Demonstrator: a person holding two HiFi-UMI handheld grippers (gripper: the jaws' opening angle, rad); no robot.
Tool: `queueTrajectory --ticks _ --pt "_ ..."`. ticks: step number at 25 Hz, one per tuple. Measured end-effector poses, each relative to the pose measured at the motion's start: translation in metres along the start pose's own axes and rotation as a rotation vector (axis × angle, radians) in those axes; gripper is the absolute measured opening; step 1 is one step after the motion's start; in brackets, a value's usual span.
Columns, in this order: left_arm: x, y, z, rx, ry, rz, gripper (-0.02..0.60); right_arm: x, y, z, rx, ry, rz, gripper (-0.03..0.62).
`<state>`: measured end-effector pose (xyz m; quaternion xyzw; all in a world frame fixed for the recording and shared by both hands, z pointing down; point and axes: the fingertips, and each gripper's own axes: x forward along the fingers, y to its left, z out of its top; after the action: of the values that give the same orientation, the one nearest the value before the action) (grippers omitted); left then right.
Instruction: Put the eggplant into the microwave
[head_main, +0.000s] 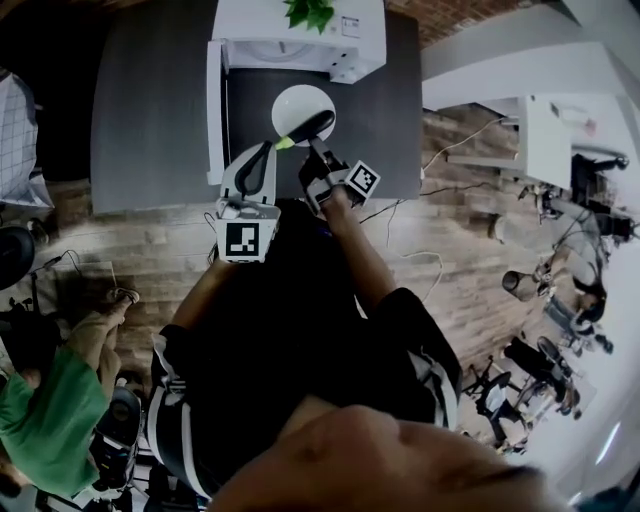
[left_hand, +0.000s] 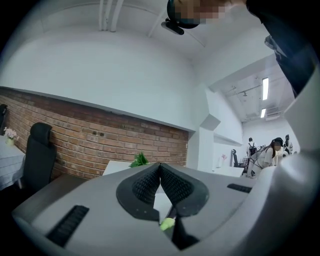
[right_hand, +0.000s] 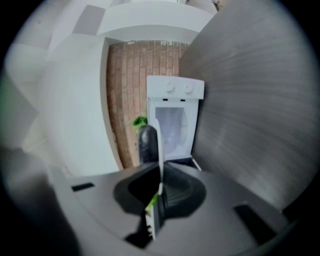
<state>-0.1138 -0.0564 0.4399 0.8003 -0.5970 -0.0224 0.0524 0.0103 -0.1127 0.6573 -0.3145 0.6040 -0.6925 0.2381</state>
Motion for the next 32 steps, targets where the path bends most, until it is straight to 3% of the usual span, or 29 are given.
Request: queueTrajectory --ticks 19,32 --pt "0.050 0.006 0.007 -0.015 -0.016 0.161 0.037 0.071 -0.002 0.045 -0.057 0.155 -0.013 0.038" --pt "0.080 0.007 0.008 -0.011 -0.025 0.211 0.037 0.116 -0.027 0.076 -0.060 0.182 -0.054 0.039"
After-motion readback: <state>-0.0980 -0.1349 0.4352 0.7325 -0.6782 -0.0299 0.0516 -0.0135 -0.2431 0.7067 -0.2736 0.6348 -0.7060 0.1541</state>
